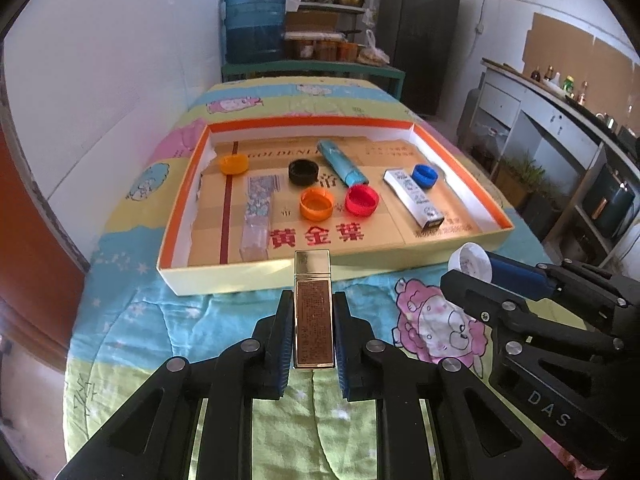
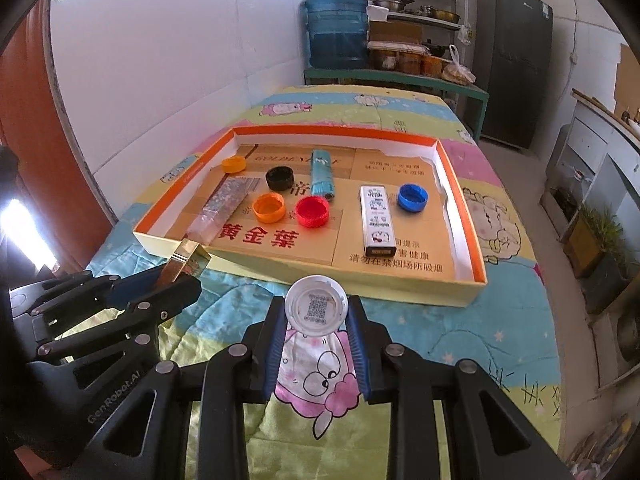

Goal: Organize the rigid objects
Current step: 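Carry the gold box with the left tool while the right tool carries the white cap over the tray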

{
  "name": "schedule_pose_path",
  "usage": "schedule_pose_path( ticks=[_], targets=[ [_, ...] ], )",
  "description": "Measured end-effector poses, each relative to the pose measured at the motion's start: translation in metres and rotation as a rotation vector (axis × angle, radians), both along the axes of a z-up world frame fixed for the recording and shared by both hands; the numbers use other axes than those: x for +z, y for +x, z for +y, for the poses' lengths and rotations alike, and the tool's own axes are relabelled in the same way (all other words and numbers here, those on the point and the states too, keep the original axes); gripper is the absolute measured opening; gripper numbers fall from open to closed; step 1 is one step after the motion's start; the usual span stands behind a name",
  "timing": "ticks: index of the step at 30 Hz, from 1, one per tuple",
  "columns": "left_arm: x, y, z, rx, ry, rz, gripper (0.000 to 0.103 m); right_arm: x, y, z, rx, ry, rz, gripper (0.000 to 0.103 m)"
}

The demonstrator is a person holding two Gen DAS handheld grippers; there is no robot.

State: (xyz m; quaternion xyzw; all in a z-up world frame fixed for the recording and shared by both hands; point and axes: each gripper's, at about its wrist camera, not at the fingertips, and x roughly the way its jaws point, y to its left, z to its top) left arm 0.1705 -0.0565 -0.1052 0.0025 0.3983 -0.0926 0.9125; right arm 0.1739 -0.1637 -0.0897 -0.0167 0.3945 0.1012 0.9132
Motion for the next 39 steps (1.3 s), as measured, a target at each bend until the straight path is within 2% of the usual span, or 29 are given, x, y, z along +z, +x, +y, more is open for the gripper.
schedule_pose_path(
  ticks=[29, 39],
  targets=[
    [0.048, 0.015, 0.013, 0.019, -0.017, -0.112, 0.018, 0.044, 0.016, 0.015, 0.034, -0.019, -0.099, 0.030],
    [0.059, 0.032, 0.031, 0.054, -0.075, -0.129, 0.018, 0.054, 0.031, 0.000, -0.008, -0.004, -0.125, 0.030]
  ],
)
